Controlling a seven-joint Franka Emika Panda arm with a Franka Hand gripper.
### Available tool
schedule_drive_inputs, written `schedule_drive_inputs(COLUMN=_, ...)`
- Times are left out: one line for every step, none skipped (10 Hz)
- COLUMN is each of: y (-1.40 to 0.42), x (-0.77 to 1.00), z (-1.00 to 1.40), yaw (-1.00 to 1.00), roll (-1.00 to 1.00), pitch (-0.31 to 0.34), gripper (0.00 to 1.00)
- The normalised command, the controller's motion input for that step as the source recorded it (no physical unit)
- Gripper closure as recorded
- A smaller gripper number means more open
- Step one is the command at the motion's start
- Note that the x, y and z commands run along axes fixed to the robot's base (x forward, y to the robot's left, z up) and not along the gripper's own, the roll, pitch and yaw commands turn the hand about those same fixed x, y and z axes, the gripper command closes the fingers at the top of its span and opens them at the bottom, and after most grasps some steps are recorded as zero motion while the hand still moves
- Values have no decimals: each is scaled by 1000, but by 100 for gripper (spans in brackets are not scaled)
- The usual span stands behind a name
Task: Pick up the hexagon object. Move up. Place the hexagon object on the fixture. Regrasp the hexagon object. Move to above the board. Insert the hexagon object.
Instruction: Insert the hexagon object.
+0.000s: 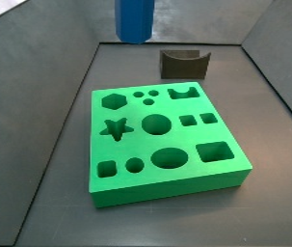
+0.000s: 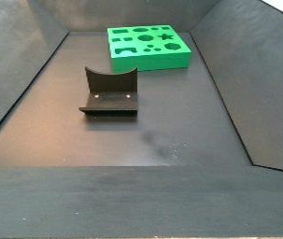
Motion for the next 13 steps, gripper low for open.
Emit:
schedule_drive_inputs(y=0, x=-17, z=0, yaw=0, roll=0, pitch=0, gripper=100)
schedule_drive_inputs(y=0, x=-134, z=0, yaw=0, roll=-20, pitch=-56, gripper=100)
schedule_drive_inputs(y=37, x=-211, z=-77, yaw=-183, roll=-21, pitch=-50, gripper=100)
schedule_drive_inputs(y=106, x=-363, z=-240, yaw=-449, roll=-47, pitch=-56, gripper=100)
schedule_drive_inputs(y=117, x=-411, z=-431, yaw=-669, roll=-73, pitch=-30, gripper=100)
schedule_drive_inputs(y=120, x=-234, z=-640, yaw=-703, roll=-109, pitch=0, gripper=100)
schedule_drive_inputs(y=51, x=-200, z=-751, yaw=-743, roll=-144, pitch=-19, gripper=100)
schedule_drive_inputs(y=43, x=-146, z=-754, yaw=-760, roll=-141, pitch=-26, gripper=100)
schedule_drive_inputs(y=137, x=0, z=-757, yaw=-697, roll=-147, pitch=0, gripper=100)
schedule_drive_inputs(y=240, x=-94, z=-669, yaw=-594, roll=-134, pitch=0, gripper=100)
schedule_drive_inputs(y=469, x=-3, z=-606, yaw=-209, roll=-214, pitch=0, gripper=100)
schedule_drive_inputs(y=397, x=-34, z=-554, yaw=-17, roll=-297, pitch=-47, gripper=100)
schedule_drive_inputs(y=160, x=0, z=-103, yaw=0, roll=-90, pitch=-21, gripper=100)
